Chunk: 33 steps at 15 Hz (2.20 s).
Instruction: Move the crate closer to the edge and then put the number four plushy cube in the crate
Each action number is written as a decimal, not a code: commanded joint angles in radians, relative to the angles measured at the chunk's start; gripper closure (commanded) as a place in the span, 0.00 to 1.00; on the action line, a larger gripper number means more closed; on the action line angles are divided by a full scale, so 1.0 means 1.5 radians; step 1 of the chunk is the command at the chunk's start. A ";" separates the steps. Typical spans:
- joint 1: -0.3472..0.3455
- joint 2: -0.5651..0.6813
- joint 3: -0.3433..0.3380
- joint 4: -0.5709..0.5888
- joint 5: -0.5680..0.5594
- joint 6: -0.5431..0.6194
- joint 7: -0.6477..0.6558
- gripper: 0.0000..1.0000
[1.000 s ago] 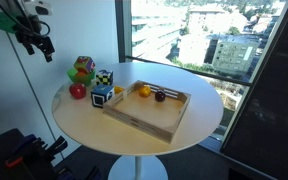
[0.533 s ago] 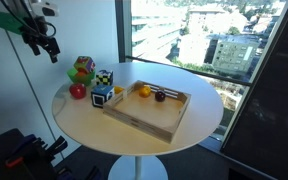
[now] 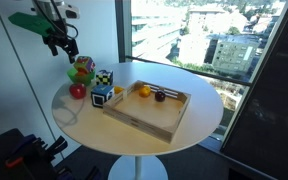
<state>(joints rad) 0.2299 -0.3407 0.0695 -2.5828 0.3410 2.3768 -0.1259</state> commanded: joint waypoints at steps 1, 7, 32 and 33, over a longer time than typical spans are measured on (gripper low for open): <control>-0.022 0.030 -0.012 0.036 -0.024 -0.030 -0.023 0.00; -0.063 0.033 -0.028 0.039 -0.065 -0.067 -0.018 0.00; -0.157 0.028 -0.107 0.011 -0.297 -0.080 -0.174 0.00; -0.156 0.026 -0.108 0.011 -0.296 -0.082 -0.176 0.00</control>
<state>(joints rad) 0.0038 -0.2932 -0.0865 -2.5650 -0.0832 2.2468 -0.3609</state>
